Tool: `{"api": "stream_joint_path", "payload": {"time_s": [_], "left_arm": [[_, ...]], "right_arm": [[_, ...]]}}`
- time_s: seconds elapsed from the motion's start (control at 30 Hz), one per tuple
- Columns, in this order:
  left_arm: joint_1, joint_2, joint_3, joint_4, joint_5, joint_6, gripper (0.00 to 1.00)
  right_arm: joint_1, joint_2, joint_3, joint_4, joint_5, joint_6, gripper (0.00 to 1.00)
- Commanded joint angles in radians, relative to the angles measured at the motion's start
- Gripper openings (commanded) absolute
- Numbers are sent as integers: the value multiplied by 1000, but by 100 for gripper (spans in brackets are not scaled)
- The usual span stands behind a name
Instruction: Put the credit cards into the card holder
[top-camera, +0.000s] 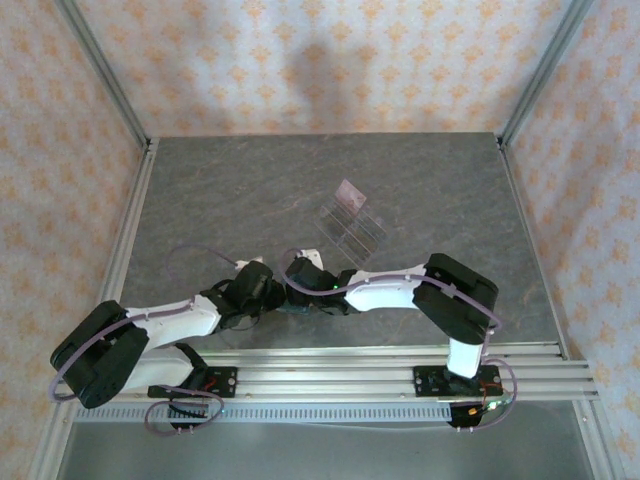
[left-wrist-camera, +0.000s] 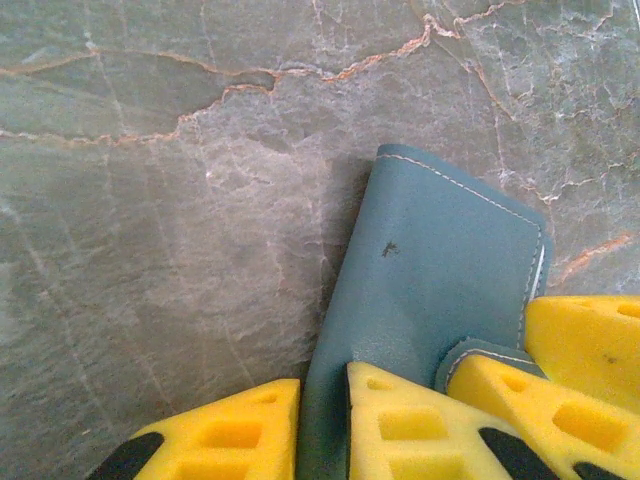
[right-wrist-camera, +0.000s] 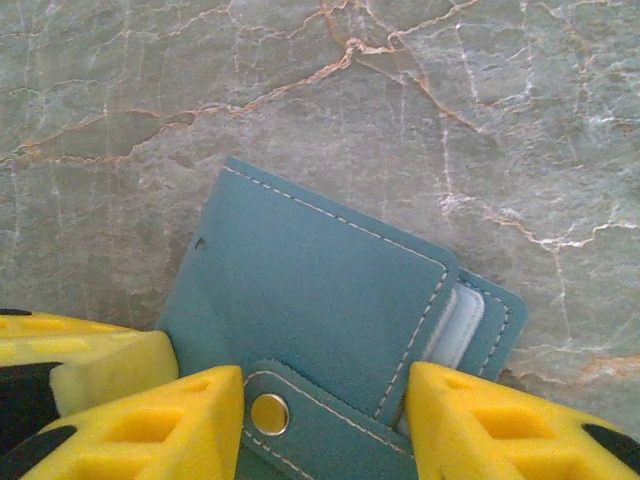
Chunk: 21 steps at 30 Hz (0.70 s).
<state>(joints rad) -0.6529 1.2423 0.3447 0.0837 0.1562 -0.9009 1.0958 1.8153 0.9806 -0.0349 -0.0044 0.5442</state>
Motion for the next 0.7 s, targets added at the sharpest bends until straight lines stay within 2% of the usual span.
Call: {"api": "stream_joint_path", "payload": {"time_s": [0.0,0.1,0.23,0.67], "left_arm": [[-19,13,-30,5,65,-42,16],[-19,-5,-38,2,60,-50,16],[-19,-30,-45,-4,57,-53,15],[-18,-24,-53,14,56,-50,16]], "right_arm": [[24,10,-37,-92,-146,-16,48],[24,-20,-4,-142,-90,-32,48],[25,-42,44,-186,-78,-51,48],[25,19,63,-154,-154,-85,48]]}}
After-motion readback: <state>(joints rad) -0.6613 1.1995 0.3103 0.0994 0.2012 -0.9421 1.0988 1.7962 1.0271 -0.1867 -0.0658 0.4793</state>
